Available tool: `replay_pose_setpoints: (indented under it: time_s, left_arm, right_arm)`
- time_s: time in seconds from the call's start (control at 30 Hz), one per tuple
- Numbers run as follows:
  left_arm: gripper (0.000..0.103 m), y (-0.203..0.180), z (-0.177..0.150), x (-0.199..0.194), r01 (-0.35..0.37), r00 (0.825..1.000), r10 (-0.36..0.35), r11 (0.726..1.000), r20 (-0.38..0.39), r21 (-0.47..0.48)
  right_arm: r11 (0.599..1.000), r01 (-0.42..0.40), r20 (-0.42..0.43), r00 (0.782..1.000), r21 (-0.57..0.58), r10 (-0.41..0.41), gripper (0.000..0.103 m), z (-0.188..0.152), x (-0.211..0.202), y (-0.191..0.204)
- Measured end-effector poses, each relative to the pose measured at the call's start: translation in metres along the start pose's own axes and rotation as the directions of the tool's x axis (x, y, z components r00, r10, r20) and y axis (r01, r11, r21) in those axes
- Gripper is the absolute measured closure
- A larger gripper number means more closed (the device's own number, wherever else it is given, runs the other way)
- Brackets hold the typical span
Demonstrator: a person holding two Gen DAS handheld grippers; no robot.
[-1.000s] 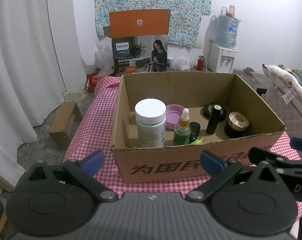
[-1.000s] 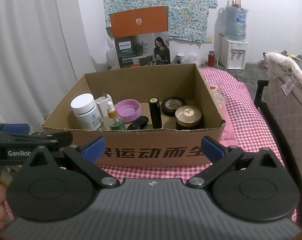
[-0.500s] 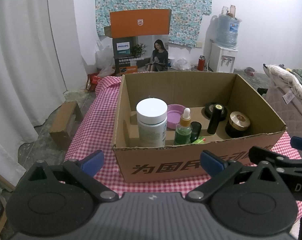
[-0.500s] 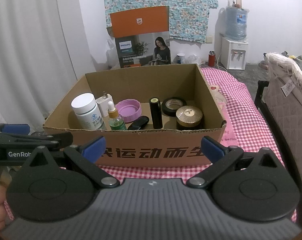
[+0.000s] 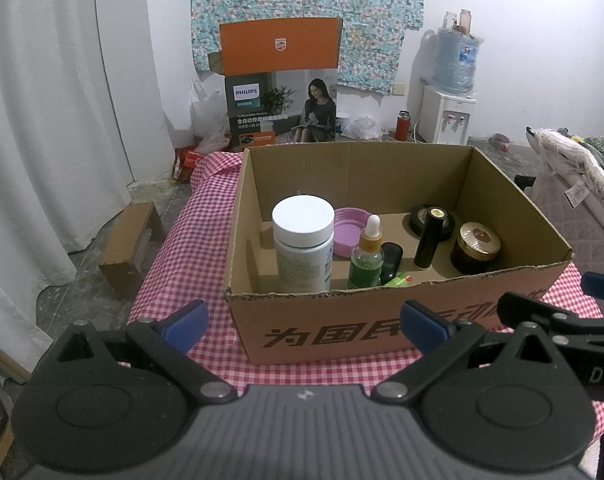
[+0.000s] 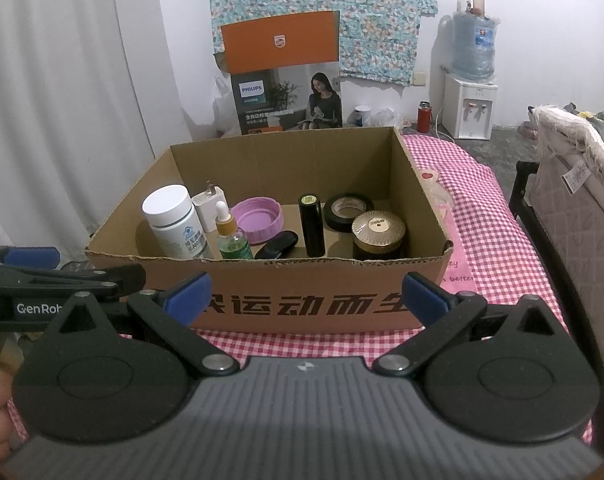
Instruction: Organize rigid objects
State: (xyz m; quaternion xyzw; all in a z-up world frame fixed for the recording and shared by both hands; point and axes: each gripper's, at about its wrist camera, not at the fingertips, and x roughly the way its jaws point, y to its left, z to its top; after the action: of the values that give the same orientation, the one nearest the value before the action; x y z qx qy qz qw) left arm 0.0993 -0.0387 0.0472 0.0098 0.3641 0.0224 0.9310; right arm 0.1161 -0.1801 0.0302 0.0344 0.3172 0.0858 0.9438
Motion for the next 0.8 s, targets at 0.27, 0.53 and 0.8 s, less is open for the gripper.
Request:
replay_pose_setpoints:
  time_s: [0.27, 0.53, 0.8]
  left_arm:
    - [0.001, 0.0006, -0.0003, 0.0008, 0.0, 1.0, 0.0, 1.0, 0.0, 0.0]
    - [0.001, 0.0008, -0.0009, 0.0009, -0.001, 1.0, 0.001, 1.0, 0.0, 0.0]
    - [0.001, 0.0009, -0.001, 0.0007, -0.002, 1.0, 0.002, 1.0, 0.0, 0.001]
  right_arm:
    - [1.0, 0.0, 0.0, 1.0, -0.001, 0.0, 0.001, 0.0003, -0.0001, -0.0002]
    - [1.0, -0.003, -0.001, 1.0, 0.0, 0.003, 0.001, 0.0008, -0.0002, -0.001]
    - [1.0, -0.004, -0.001, 1.0, 0.0, 0.004, 0.001, 0.001, -0.0001, -0.001]
